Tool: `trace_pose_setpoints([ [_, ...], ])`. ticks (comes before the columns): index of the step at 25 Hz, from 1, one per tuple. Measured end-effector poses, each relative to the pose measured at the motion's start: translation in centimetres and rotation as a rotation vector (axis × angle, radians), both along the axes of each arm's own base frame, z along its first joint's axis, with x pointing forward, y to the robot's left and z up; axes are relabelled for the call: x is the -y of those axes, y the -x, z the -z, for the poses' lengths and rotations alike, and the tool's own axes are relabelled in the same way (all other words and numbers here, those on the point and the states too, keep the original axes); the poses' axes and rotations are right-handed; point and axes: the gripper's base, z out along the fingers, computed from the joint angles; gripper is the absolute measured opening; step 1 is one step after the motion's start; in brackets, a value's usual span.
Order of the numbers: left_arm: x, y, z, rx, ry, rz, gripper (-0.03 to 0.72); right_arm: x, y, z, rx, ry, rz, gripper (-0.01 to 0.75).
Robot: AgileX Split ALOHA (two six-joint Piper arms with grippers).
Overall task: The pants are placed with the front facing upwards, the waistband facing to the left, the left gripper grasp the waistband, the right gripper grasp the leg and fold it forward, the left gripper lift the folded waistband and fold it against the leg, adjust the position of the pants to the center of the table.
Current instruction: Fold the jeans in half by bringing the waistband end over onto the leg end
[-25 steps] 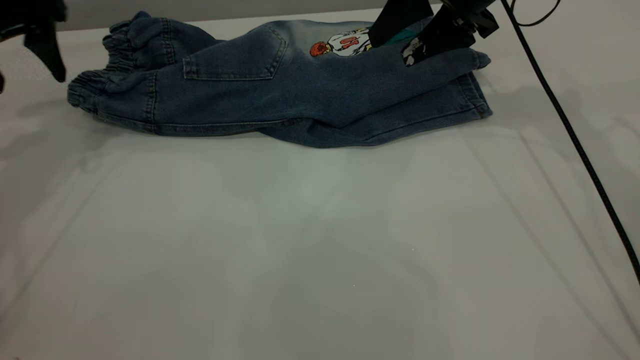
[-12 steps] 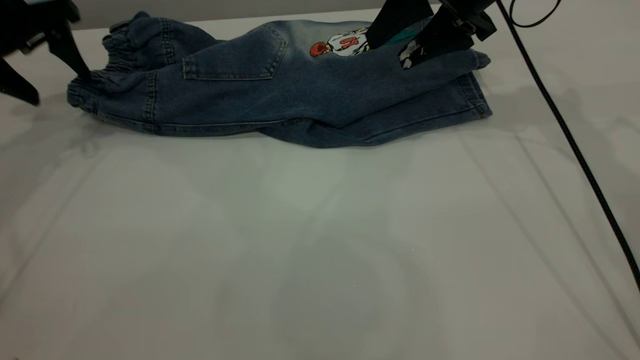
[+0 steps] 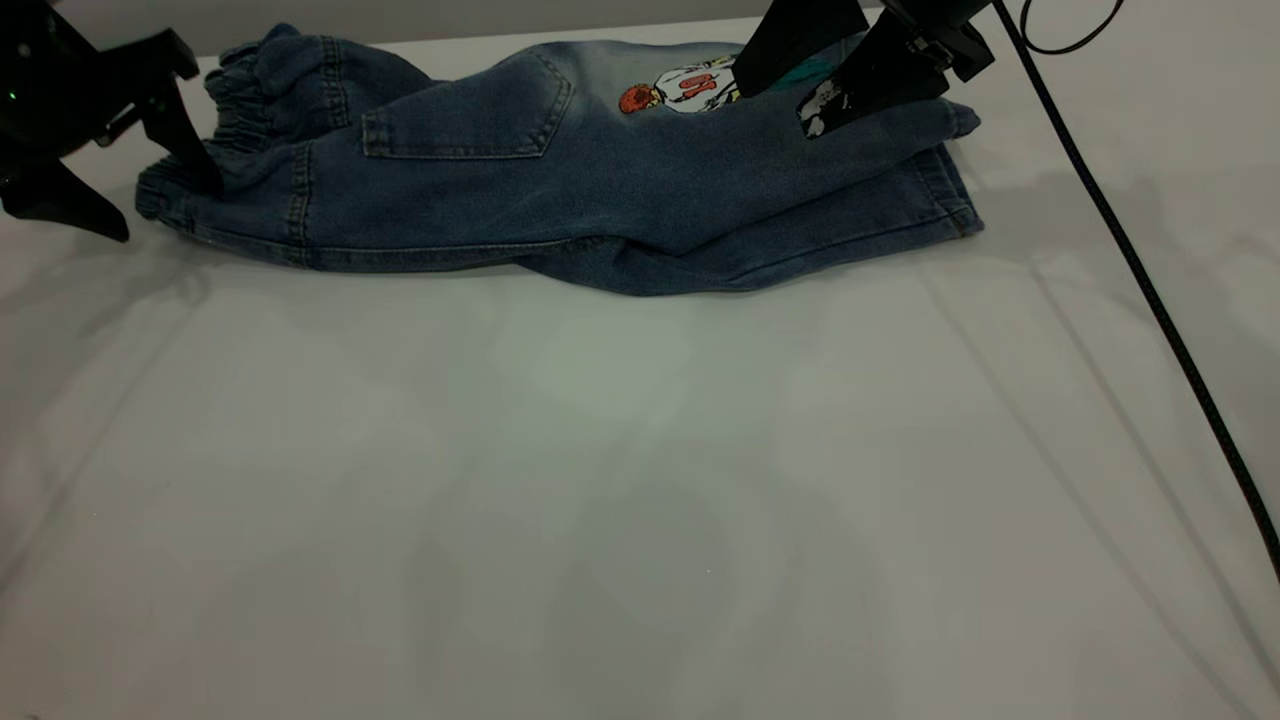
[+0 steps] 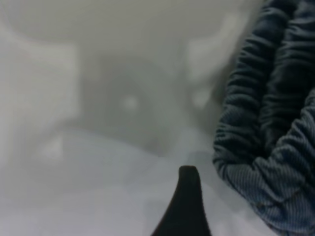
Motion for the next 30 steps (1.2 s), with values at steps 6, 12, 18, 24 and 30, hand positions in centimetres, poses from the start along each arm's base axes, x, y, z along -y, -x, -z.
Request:
trace_pose_setpoints([
  [6,-0.1,-0.2,1.1,0.014,-0.009,-0.019,0.565,0.0,0.0,0.0,0.002,0.000,-0.002,0.428],
  [12,-0.2,-0.5,1.1,0.036,-0.013,-0.034,0.309,0.0,0.0,0.0,0.005,-0.001,0.003,0.428],
  [18,-0.1,-0.7,0.9,0.063,0.002,-0.031,0.087,0.0,-0.1,0.0,0.006,-0.003,0.005,0.427],
  [24,0.4,-0.7,-0.9,0.095,0.043,0.012,0.087,-0.3,-0.1,-0.1,0.020,-0.011,-0.001,0.424],
  [30,1.8,-0.7,-2.4,0.122,0.072,0.102,0.087,-1.8,0.1,-0.2,0.051,-0.013,-0.012,0.423],
])
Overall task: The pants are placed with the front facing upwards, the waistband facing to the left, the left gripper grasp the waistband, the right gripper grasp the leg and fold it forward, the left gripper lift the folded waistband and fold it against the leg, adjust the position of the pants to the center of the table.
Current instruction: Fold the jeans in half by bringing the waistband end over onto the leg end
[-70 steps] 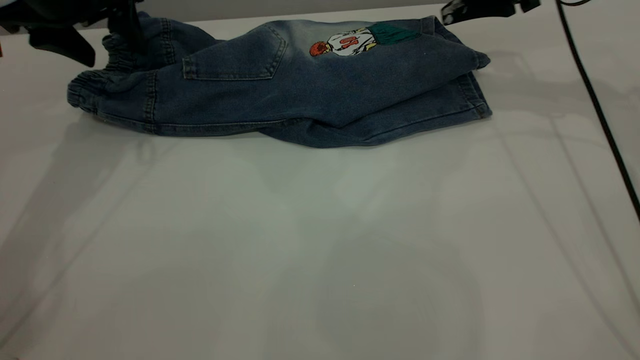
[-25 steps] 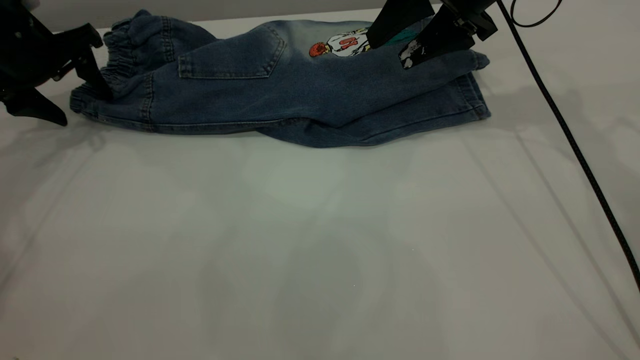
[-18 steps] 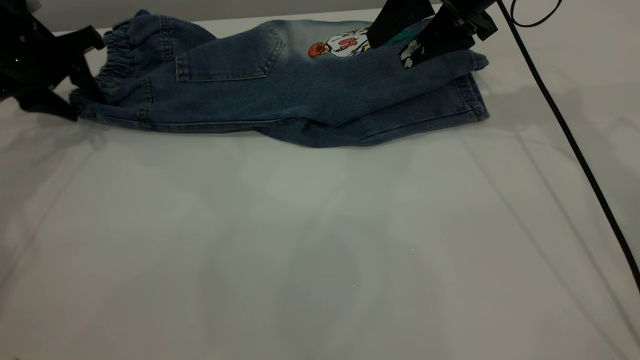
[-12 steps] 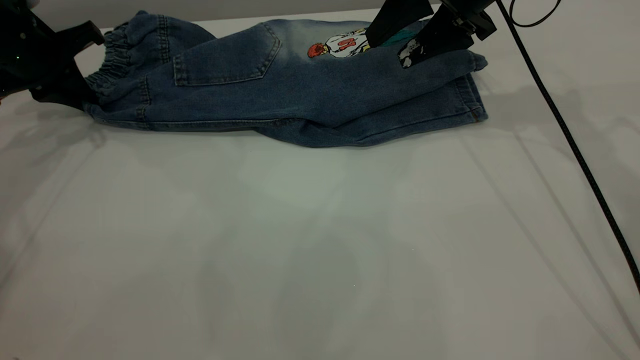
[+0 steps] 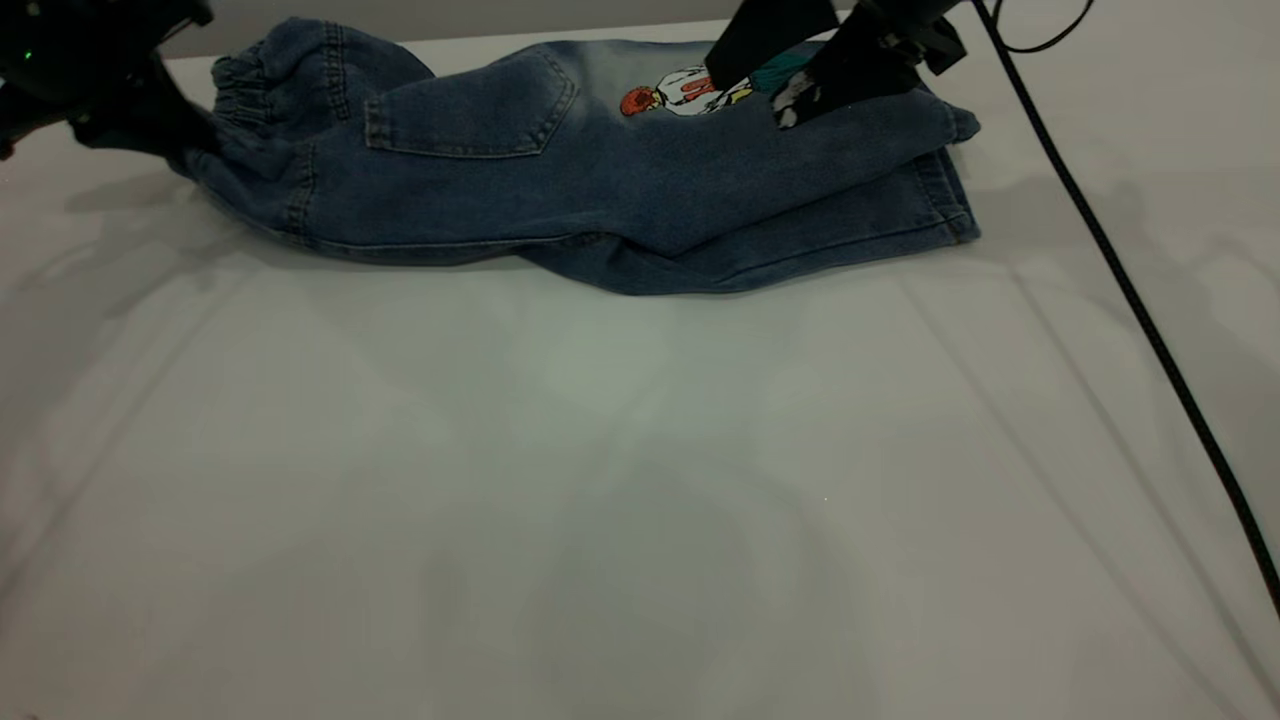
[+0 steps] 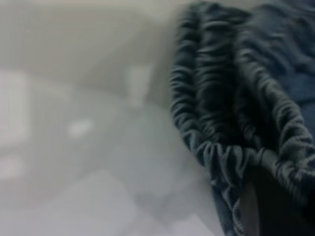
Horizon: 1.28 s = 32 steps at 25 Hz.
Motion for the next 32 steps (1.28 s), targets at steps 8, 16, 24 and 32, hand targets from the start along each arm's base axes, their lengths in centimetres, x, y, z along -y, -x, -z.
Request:
trace_pose_setpoints([
  [8,3.6,0.0,-0.3,0.011,-0.013,0.111,0.087,-2.5,-0.3,-0.7,0.060,-0.007,0.020,0.423],
  [16,4.6,0.1,-2.4,0.058,-0.023,0.145,0.087,-5.8,-0.6,1.8,0.047,-0.014,0.022,0.423],
  [24,4.5,0.2,-2.5,0.056,-0.034,0.164,0.087,-7.6,-3.0,4.7,0.057,0.067,0.021,0.423],
  [32,4.5,0.2,-2.5,0.056,-0.035,0.165,0.087,-8.2,-4.9,1.9,0.197,0.311,-0.053,0.423],
])
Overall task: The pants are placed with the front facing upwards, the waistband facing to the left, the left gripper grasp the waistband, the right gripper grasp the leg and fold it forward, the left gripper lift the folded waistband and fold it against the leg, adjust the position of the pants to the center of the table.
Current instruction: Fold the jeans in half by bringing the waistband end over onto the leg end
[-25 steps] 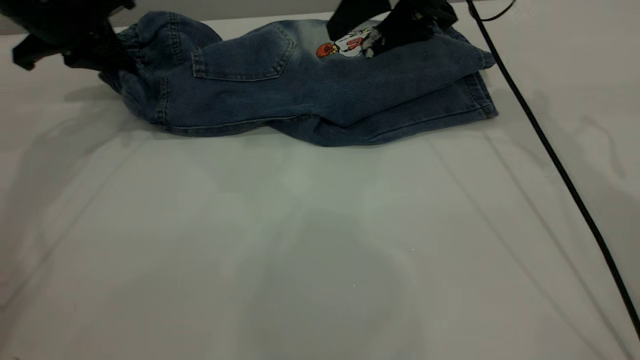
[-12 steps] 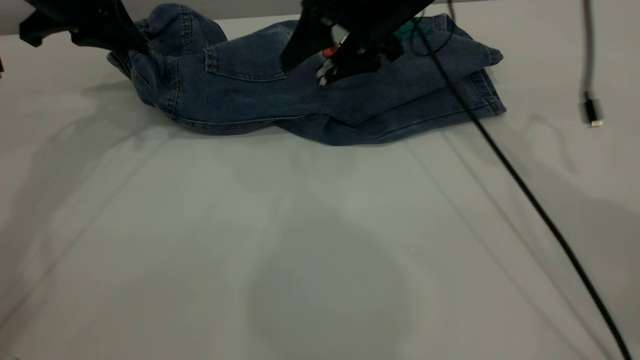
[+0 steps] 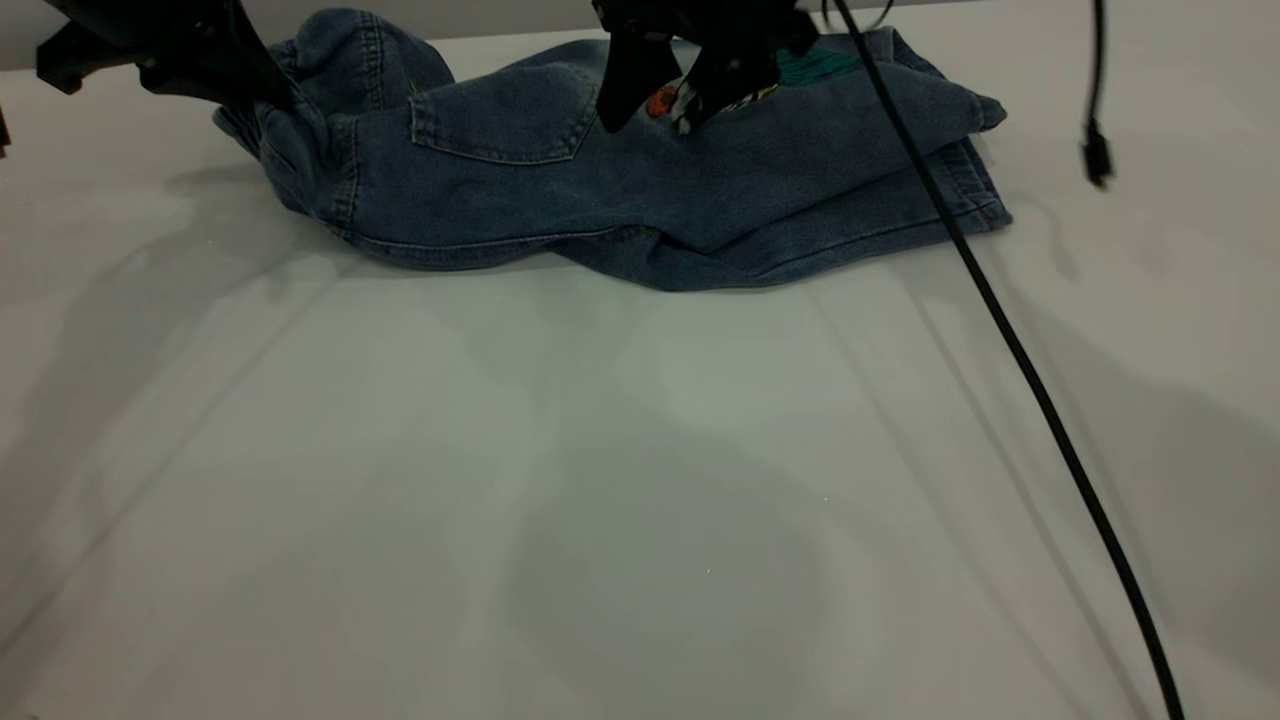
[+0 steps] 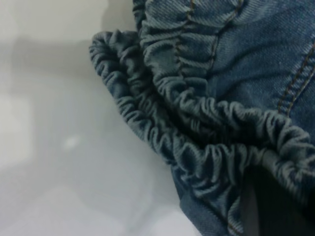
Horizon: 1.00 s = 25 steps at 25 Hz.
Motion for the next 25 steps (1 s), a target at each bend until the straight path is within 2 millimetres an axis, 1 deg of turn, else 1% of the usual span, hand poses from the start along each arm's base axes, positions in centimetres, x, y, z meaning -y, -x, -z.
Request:
trace_pose_setpoints([
  [4,0.0,0.0,0.0,-0.001,-0.002,0.007,0.087,-0.2,-0.3,-1.1,0.049,0.173,-0.037,0.423],
  [6,0.0,0.0,0.0,0.000,-0.004,0.011,0.087,-0.1,-0.4,-1.3,0.063,0.241,-0.044,0.423],
  [10,0.1,0.1,0.0,-0.003,-0.003,0.014,0.087,0.0,-0.6,-0.5,0.074,0.351,-0.092,0.423],
  [17,0.1,0.1,0.0,-0.008,-0.002,0.025,0.087,-1.0,-0.6,1.1,0.075,0.401,-0.118,0.428],
  [21,0.1,0.1,-1.0,0.022,-0.009,0.034,0.087,-1.3,-0.5,2.0,0.068,0.408,-0.125,0.428],
  [25,0.9,-0.1,-2.8,0.065,-0.016,0.076,0.087,-1.4,-0.4,3.1,0.051,0.412,-0.129,0.428],
])
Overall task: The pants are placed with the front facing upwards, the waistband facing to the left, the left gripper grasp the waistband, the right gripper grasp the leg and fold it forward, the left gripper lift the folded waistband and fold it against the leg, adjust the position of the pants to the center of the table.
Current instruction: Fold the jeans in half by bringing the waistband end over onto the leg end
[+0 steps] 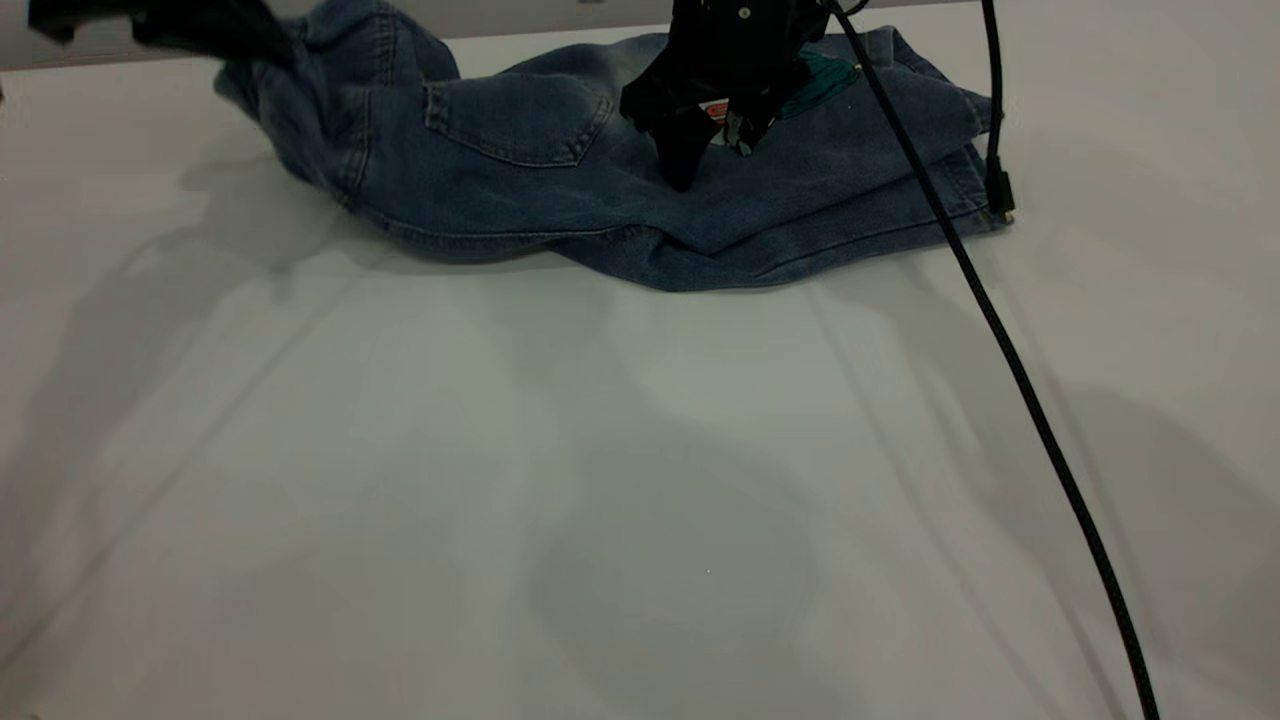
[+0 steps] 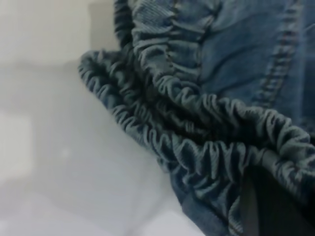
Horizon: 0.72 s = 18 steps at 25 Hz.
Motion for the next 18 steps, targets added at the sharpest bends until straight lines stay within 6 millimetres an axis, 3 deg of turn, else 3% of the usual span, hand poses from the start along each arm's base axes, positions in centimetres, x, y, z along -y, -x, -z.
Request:
trace_pose_setpoints([
  [5,2.5,-0.4,-2.5,0.048,-0.012,0.097,0.087,-0.1,0.0,0.3,-0.010,-0.004,0.002,0.428],
  [15,10.9,-0.7,-6.6,0.181,-0.042,0.329,0.087,0.0,0.2,0.4,-0.027,0.002,0.003,0.428],
  [18,12.5,-0.5,-7.4,0.203,-0.056,0.363,0.087,0.2,0.4,0.0,-0.055,0.024,-0.002,0.428],
])
